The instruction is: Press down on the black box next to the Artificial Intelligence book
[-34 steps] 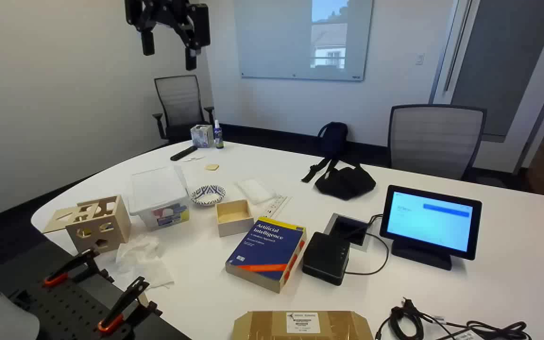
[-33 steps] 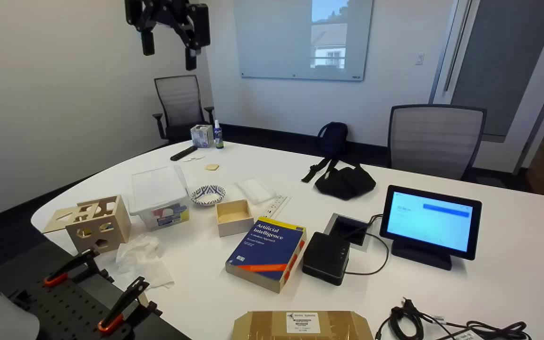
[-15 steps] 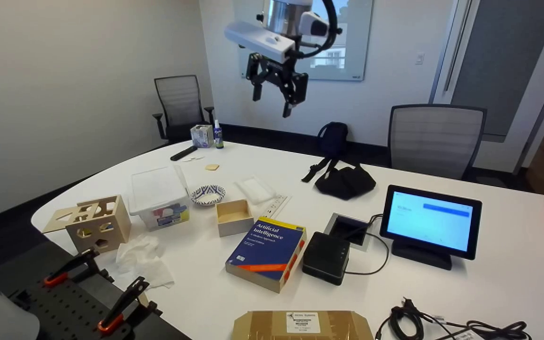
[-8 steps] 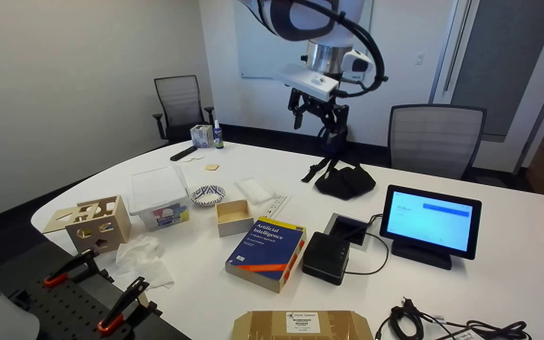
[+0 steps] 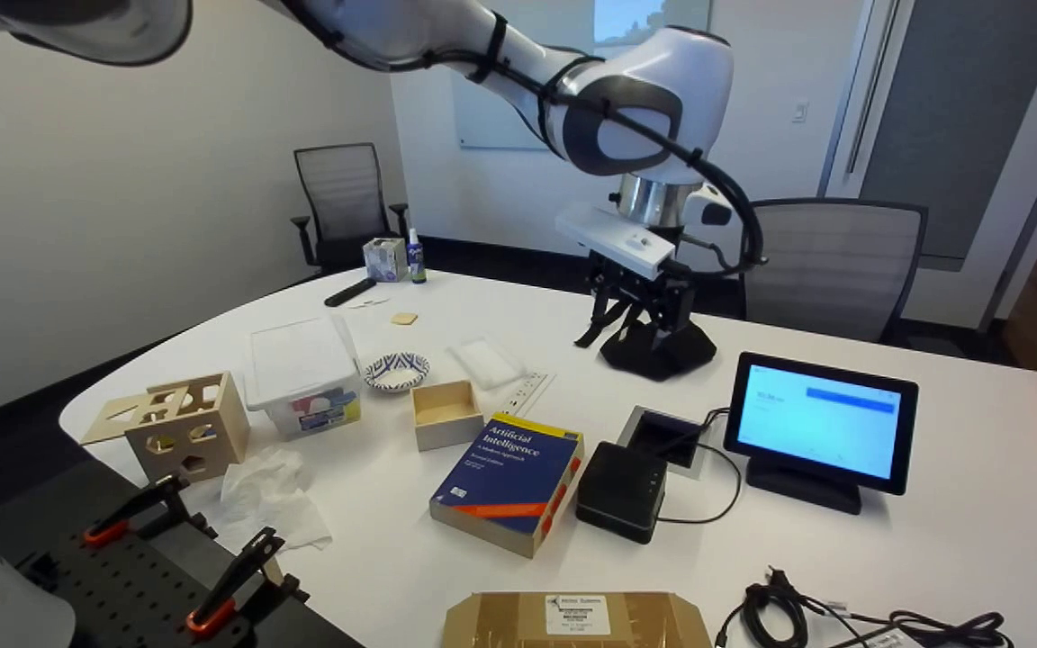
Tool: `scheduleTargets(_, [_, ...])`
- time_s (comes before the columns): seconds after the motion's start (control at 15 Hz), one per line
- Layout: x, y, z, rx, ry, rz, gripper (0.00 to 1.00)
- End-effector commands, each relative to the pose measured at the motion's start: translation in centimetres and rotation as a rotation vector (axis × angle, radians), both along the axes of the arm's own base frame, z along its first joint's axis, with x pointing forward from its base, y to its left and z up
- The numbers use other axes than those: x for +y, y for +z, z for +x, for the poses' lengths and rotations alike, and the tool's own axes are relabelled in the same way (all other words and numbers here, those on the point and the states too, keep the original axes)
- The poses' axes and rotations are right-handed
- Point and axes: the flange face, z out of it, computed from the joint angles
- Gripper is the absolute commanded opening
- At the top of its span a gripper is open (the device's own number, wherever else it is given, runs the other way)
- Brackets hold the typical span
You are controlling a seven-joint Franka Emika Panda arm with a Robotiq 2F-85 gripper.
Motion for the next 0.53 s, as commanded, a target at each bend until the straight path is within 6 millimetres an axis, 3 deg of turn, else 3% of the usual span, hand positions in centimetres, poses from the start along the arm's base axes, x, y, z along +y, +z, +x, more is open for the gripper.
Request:
scheduleTargets(0.0, [-1.0, -3.7, 0.3, 0.016, -0.037, -0.022, 1.00])
scheduleTargets(0.47, [-1.5, -13.4, 0.2, 0.075, -0.055, -0.045, 1.00])
